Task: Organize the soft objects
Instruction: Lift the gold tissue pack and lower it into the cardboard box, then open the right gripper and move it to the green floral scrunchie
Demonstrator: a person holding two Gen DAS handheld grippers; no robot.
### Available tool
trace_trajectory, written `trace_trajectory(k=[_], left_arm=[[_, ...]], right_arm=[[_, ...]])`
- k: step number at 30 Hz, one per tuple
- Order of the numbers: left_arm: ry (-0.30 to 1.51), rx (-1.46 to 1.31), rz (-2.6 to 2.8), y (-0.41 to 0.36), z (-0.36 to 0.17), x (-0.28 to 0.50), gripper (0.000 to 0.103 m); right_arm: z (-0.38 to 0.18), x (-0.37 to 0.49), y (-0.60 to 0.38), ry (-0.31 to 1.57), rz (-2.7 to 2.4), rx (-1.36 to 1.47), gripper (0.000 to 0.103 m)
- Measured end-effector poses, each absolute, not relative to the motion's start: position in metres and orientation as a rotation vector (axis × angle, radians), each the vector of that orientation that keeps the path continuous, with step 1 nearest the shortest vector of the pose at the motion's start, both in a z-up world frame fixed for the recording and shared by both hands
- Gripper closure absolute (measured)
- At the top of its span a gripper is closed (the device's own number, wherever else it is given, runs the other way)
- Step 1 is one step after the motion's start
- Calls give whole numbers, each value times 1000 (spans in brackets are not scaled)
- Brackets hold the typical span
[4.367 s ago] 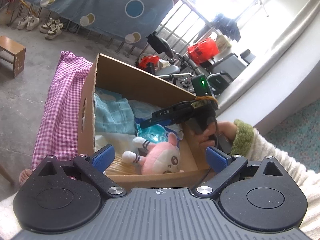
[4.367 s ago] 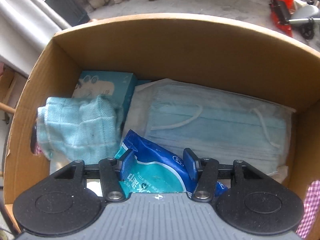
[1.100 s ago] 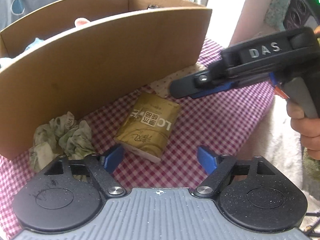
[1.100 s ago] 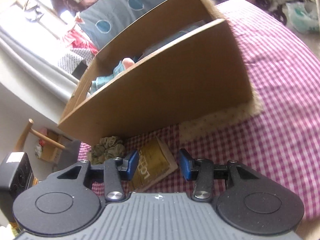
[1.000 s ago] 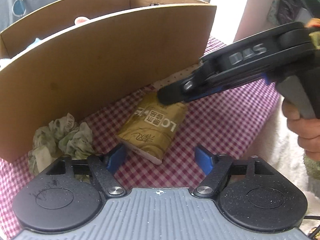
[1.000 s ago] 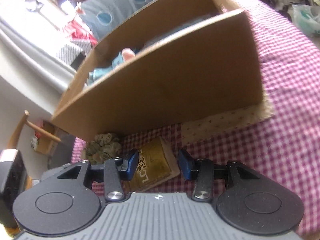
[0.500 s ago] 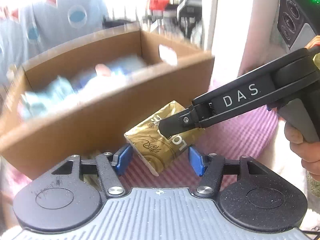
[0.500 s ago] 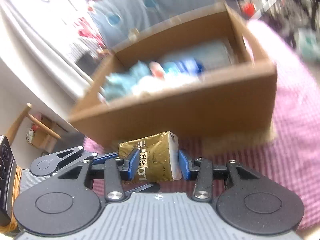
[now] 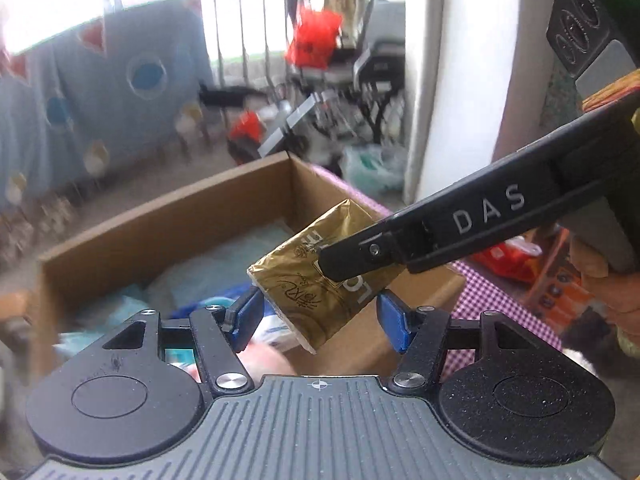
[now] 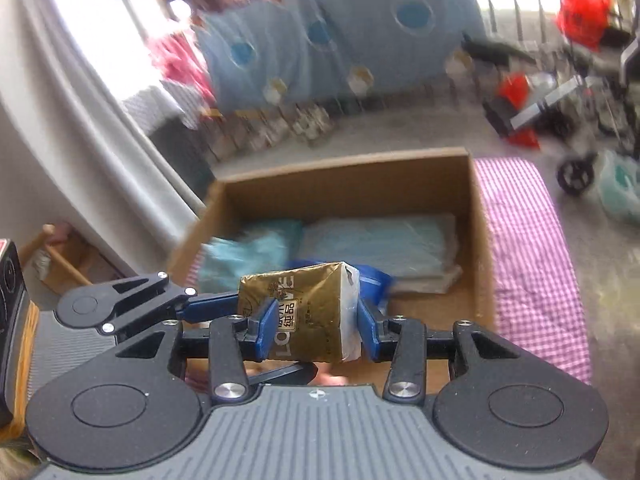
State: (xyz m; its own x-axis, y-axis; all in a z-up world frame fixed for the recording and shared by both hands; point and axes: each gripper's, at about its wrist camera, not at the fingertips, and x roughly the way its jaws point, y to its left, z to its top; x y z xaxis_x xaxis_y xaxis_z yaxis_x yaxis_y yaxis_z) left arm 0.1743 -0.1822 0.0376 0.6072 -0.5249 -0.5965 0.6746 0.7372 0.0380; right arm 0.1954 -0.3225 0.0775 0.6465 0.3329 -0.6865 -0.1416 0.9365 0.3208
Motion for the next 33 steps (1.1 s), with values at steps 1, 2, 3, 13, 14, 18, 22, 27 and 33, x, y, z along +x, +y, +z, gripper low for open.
trace_trajectory(k=[1,2,3,13,14,18,22,27,33], left_arm=[[637,262,-717,-189,34,189,41],[678,254,-732,-190,31,202,41],[718,242,-741,-195,30,217,41],[1050,86,-804,-219,-30,298,41],[1068,76,-806,-223,-33,303,40],[1116,70,-804,-231,-45,313,27],[1144,66,-775,-236,-54,326,27],[1120,44,-755,-233,-47,327,22],[1024,48,-737,-209,-17,308,7]], right_arm=[[74,208,-326,858,264,238,57],[68,221,-331,894,251,237,57],[63,233,-336,930,242,239,57],[23,285,-343,1138,176,99,56],[21,287,-341,1144,171,78,56],[17,297,-341,1150,155,29,52],[16,301,-349,1143,168,62,52],[31,292,-352,1067,152,51,52],[79,241,-367,879,188,167,51]])
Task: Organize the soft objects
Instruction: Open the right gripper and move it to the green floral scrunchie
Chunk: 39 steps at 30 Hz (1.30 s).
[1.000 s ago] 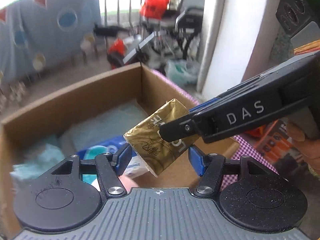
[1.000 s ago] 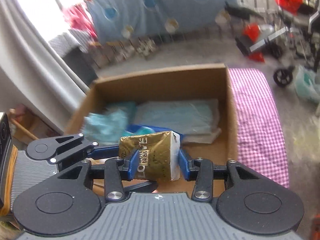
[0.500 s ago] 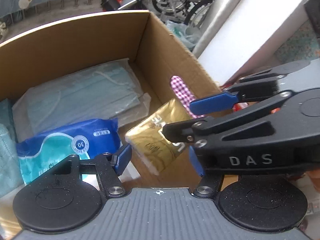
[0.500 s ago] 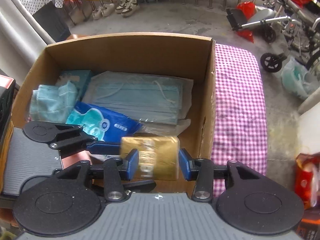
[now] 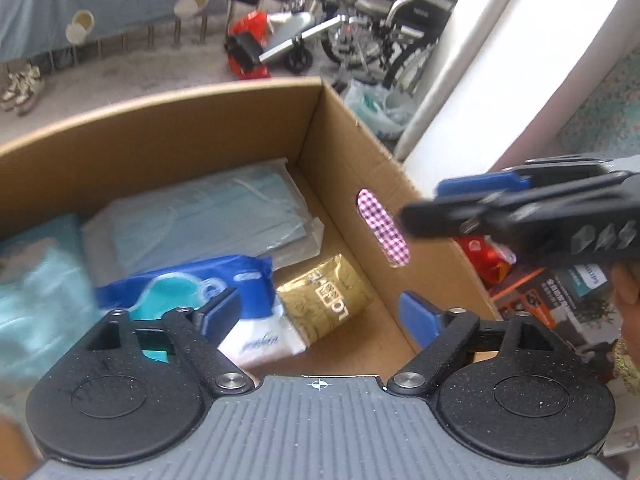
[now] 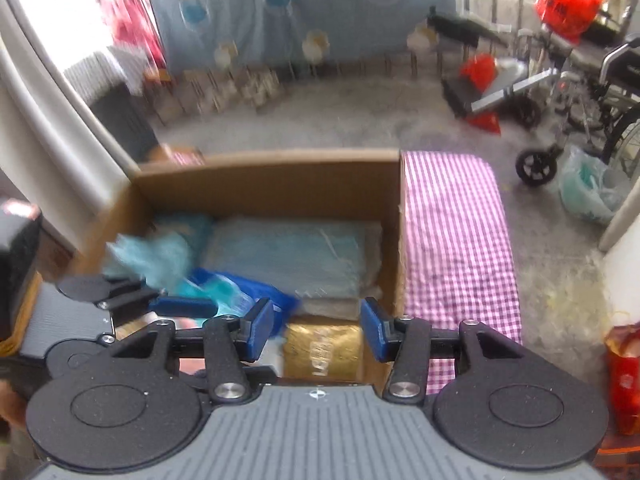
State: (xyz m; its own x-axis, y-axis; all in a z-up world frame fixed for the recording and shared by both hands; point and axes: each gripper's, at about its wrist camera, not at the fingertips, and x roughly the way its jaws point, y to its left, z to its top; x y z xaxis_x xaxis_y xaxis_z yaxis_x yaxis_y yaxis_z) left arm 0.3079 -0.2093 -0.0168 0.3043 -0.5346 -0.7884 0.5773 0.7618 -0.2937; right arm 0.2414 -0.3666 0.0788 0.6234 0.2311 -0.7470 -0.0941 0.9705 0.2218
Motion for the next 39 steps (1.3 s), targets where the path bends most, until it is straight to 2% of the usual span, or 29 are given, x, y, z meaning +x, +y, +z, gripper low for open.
trace_trajectory(k=[6,11,16,22,25,34,39], left_arm=[[896,14,-711,-144,33,256,1],[800,-34,-643,-79,51,203,1],[796,-30,-584,-47,29,161,1],[850,25,-562,-51,-24,136,3],[888,38,-561,-54,-47,136,7],[885,89,-536,-59,-74,142,32],[883,64,-542,-54,-76,144,43]], right_arm=[[114,148,-374,680,288,280,41],[93,94,-358,660,386,402,40],[34,91,-318,763,444,493,40],[-29,121,-257,870,427,455,43],[-50,136,-237,897,411,427,45],[-82,163,-217,989,409,454,53],[-91,166,-214,1010,433,486,74]])
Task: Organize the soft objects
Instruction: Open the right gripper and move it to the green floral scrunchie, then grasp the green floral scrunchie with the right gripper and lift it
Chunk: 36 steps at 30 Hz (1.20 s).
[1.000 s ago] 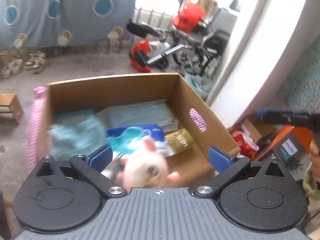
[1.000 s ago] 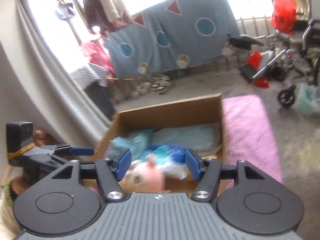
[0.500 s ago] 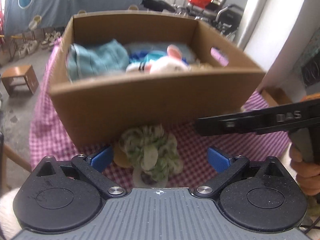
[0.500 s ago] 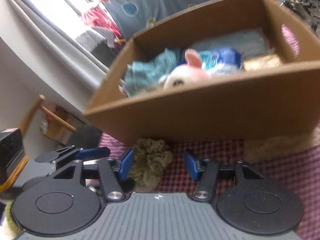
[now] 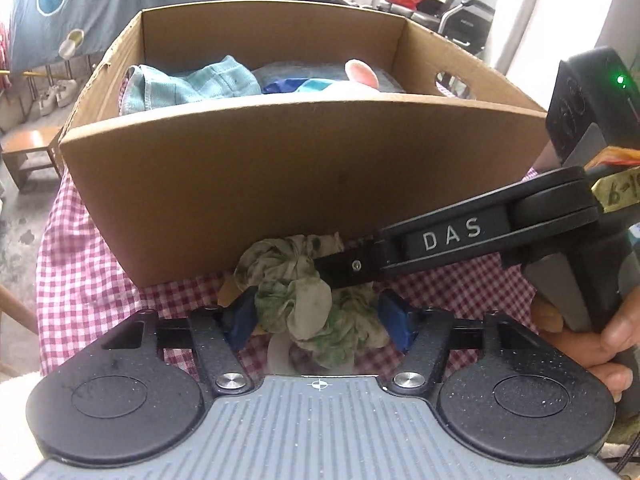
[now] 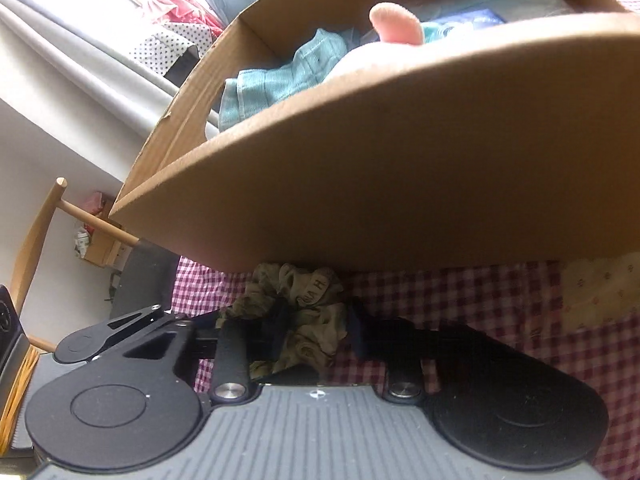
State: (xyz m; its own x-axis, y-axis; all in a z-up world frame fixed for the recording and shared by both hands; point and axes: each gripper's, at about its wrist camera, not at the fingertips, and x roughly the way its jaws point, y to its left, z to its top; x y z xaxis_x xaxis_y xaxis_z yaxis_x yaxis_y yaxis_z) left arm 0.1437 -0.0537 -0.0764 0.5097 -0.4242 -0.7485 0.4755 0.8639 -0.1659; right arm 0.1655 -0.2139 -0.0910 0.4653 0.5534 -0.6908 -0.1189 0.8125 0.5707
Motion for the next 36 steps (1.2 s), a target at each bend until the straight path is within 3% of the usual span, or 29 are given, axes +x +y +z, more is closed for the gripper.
trace_trajectory(k=[7,25,30,36], left_arm=[[864,24,-552,-45,-68,137,53],[644,49,-651,-50,23,94,53],[578,44,-723,-77,53,111,52],[632,-7,-811,-118,56,165,51]], right_arm=[[-76,153,-215,956,408,473,80],[34,96,-248,638,447,414,81],[70,108,-274,553,407,360,81],[75,152,-310,622,342,325,81]])
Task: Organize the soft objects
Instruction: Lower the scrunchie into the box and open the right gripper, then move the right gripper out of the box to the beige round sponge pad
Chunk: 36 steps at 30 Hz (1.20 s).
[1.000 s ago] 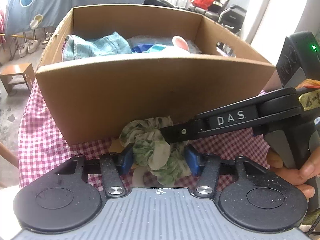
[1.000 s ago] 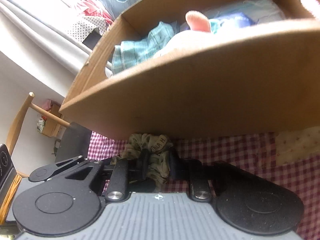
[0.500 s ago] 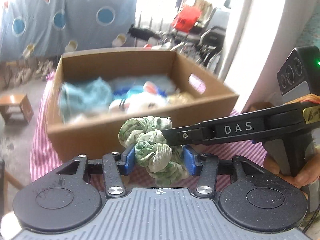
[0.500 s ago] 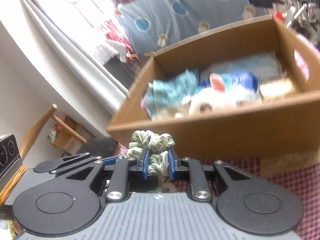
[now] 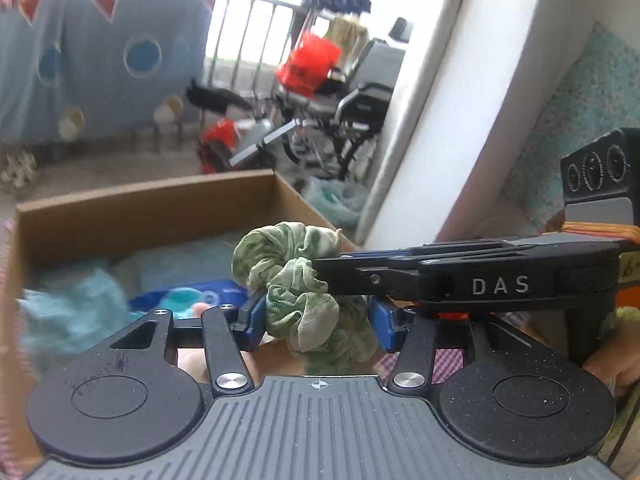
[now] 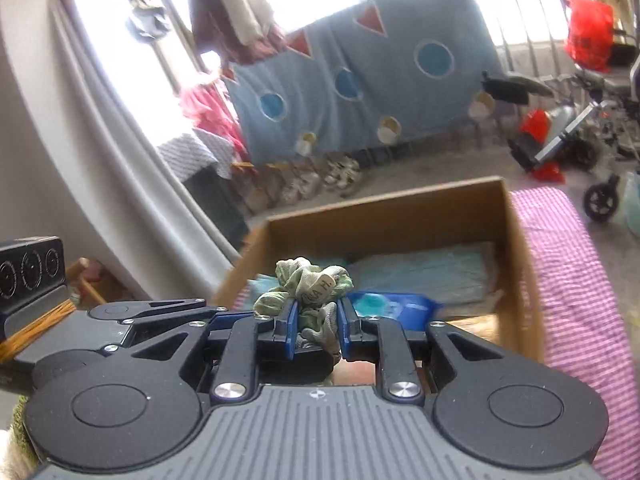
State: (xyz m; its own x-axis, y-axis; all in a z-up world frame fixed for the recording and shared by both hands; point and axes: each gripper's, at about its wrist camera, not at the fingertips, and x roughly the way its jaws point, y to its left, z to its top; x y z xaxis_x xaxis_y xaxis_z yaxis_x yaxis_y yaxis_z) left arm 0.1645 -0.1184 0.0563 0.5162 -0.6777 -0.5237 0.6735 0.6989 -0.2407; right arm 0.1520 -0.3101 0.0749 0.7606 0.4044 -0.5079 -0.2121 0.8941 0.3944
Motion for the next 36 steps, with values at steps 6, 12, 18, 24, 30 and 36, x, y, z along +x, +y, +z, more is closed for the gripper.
trace_trajectory(k=[6,12,18,24,30,36], left_arm=[[823,-104,-862,-150,18,222,52],[967,-99,-874,-161,-12,249,43],[1011,-92,-860,-151,-17,252,26],[921,-99,-845,-128,1,241,17],[799,-113,-825,-101,22,223,7],[711,-152,-743,-65,36,203,5]], right_arm=[[39,201,-334,817,313,310,81],[2,243,-339,1071,318,288,81],[-18,261,-332,1228,305,226,81],[-26,273,-325,1266,288,181,80],[-28,277,-315,1233,250,102,63],[3,259,-318,1082,220,106,44]])
